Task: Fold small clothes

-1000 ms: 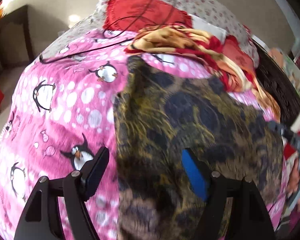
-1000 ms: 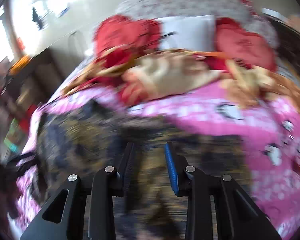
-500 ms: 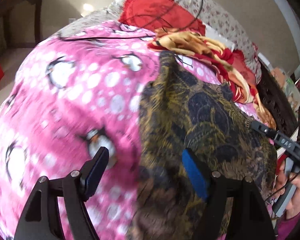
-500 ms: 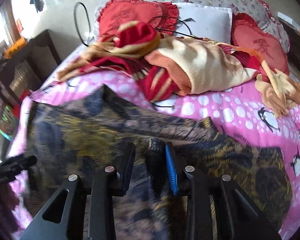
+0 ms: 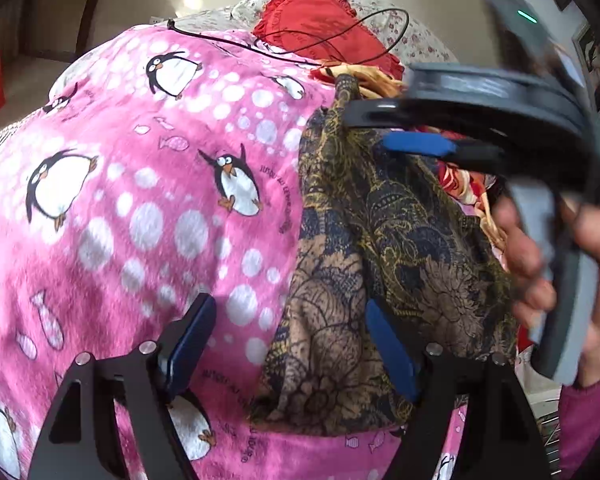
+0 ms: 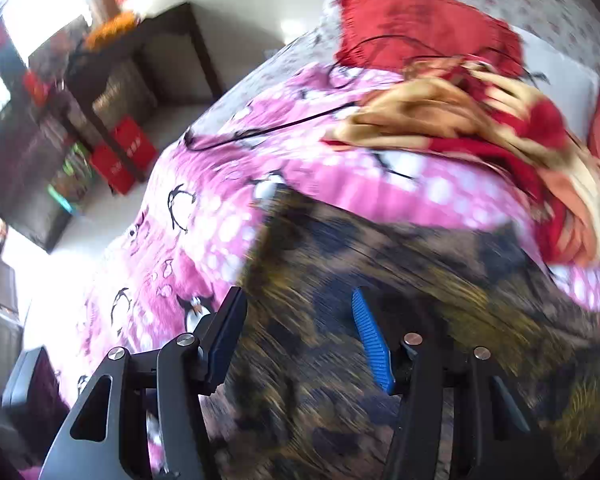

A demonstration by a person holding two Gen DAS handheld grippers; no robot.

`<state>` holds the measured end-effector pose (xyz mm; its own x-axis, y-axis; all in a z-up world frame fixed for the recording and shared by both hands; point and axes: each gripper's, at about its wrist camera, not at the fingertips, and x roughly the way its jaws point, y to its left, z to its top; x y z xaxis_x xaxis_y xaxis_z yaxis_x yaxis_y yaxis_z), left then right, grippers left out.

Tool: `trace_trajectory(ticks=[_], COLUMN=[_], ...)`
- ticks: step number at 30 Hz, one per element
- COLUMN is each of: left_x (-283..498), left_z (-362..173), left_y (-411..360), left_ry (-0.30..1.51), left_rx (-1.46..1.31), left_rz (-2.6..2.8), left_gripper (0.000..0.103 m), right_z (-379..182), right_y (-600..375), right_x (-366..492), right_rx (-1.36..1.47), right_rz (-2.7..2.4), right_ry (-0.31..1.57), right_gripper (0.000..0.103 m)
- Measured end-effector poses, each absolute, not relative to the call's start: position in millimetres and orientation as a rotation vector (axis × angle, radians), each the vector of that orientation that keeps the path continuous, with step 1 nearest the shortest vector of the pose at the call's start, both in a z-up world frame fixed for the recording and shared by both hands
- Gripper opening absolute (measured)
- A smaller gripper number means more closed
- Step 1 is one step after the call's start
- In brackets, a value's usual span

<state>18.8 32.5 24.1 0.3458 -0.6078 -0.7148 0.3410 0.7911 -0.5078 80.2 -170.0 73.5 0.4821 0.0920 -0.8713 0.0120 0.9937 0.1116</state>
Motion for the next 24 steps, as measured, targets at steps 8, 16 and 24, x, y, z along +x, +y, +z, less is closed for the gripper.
trace_trajectory(ticks=[8, 16, 24], left_x=[14.0, 10.2, 20.3], left_z=[20.6, 26.4, 28.9], left_y=[40.0, 26.5, -6.4], left_ry=[1.037, 1.035, 1.066], left_rx=[-0.322, -0.282, -0.301], left_rz=[-0.649, -0.653, -0.741], left_gripper=[0.082, 0.094, 0.063], right_z=[25.2, 35.9, 87.3], right_y=[-109.5, -123.6, -180.8], right_x=[114.1, 94.7, 62.1], right_rx=[-0.204, -0.291, 0.044], right_rz=[-0.068, -0.122, 0.043], right_ry=[1.189, 1.096, 1.042], right_gripper=[0.074, 0.009, 0.005])
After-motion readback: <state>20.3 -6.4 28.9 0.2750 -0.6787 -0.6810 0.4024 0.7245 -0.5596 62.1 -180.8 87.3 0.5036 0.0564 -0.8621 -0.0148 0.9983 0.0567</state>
